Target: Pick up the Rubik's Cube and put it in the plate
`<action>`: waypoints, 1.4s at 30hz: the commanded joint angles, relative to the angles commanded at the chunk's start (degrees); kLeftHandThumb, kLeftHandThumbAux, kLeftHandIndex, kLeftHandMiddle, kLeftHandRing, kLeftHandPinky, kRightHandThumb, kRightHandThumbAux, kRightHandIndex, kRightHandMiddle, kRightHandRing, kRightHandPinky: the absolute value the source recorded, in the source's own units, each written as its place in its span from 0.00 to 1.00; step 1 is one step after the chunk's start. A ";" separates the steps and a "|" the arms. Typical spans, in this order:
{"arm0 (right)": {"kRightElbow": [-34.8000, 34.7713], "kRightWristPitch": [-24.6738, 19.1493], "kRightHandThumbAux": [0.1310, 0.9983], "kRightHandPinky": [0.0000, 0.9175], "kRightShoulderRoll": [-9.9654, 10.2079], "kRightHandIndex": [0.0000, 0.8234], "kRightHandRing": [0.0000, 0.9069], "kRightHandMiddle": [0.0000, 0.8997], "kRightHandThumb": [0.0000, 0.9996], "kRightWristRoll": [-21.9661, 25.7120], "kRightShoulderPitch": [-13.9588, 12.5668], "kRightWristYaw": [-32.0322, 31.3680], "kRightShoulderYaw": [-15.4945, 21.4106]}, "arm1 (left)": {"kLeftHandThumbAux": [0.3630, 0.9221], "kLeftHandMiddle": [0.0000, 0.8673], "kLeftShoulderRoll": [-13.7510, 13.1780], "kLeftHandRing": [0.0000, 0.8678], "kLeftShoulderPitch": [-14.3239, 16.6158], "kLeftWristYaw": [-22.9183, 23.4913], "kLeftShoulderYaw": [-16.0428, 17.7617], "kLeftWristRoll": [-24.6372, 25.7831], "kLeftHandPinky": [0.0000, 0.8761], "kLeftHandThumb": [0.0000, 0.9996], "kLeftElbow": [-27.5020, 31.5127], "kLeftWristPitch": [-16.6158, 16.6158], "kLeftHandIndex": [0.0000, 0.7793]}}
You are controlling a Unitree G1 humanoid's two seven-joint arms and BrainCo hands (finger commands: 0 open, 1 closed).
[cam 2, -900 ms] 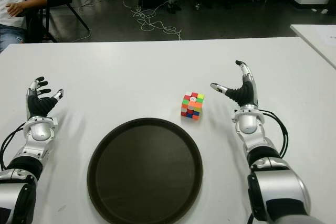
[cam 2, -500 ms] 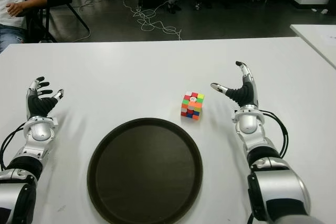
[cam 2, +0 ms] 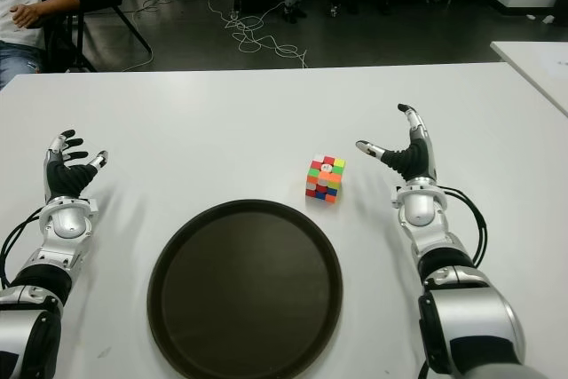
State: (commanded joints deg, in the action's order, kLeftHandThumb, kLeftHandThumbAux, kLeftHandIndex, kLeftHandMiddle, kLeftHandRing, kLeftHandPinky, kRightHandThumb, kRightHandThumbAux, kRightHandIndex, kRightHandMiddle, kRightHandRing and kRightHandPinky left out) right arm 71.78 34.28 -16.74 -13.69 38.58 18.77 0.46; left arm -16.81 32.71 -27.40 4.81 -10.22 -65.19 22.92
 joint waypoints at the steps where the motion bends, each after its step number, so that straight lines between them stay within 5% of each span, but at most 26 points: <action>1: 0.00 0.07 0.66 0.03 0.00 0.08 0.01 0.03 0.00 0.07 -0.01 -0.13 0.06 | 0.73 0.28 0.03 0.33 -0.01 -0.08 0.00 -0.02 0.41 0.09 0.04 0.01 0.22; 9: 0.00 0.74 0.64 0.02 -0.20 0.07 0.00 0.01 0.00 -0.19 -0.10 0.03 -0.10 | 0.72 0.26 0.11 0.30 -0.06 -0.25 -0.07 -0.11 0.35 0.08 0.17 -0.09 0.22; 42: -0.62 1.91 0.61 0.06 -0.36 0.14 0.05 0.07 0.00 -0.10 -0.71 -1.71 -0.29 | 0.76 0.29 1.66 0.36 -0.25 -1.28 -0.29 -0.15 0.48 0.07 1.26 -0.78 0.21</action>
State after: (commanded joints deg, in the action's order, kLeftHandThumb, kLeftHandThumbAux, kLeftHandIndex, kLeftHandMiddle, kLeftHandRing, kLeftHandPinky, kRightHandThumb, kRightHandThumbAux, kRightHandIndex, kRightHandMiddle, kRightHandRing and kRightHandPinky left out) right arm 71.16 36.20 -17.09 -13.79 37.87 17.05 0.17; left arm -15.15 32.46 -28.68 4.52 -10.38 -63.93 22.14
